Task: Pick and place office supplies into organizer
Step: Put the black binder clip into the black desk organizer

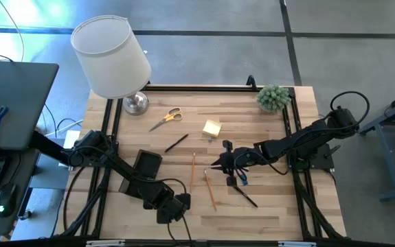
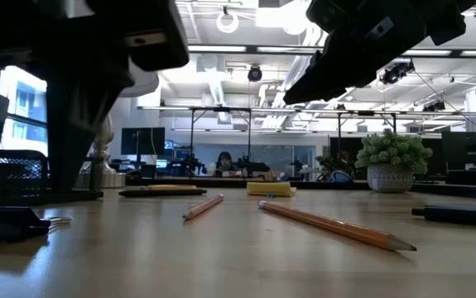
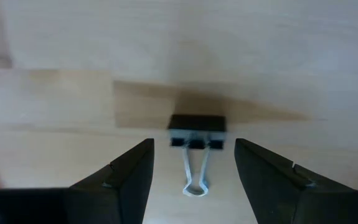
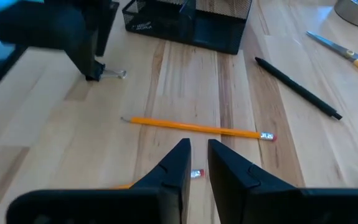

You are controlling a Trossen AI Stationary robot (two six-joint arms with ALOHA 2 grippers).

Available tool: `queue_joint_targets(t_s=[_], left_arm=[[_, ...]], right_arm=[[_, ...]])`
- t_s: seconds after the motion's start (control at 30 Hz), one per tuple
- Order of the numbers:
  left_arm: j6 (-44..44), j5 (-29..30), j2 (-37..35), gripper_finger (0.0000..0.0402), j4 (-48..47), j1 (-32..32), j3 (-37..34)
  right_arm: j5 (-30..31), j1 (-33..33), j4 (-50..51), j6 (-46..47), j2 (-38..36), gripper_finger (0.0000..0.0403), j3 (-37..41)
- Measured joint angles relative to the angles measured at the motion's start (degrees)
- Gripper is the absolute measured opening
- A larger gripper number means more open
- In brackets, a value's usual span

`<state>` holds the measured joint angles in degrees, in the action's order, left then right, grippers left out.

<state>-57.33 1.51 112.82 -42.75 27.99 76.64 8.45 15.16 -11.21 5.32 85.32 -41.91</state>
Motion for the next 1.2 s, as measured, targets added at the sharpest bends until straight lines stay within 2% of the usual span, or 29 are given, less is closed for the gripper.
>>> queue_joint_targets(t_s=[0.23, 0.43, 0.8, 1.2], left_arm=[[-0.61, -0.78, 0.69, 0.0211, -0.53, 0.15, -0.16], [-1.53, -0.71, 0.96, 0.0211, -0.34, 0.11, -0.2], [-2.24, -1.17, 2.85, 0.0209, 1.03, 0.15, -0.05], [0.27, -0.18, 2.92, 0.0124, 0.31, 0.15, -0.07]], right_arm=[[0.67, 0.83, -0.28, 3.22, 0.0, 0.0044, 0.0], [5.0, 3.0, -0.6, 5.43, 0.02, 0.0043, 0.0], [9.21, 6.03, -0.8, 6.46, 0.02, 0.004, 0.0], [9.68, 5.86, -0.75, 4.69, 0.02, 0.0039, 0.0]])
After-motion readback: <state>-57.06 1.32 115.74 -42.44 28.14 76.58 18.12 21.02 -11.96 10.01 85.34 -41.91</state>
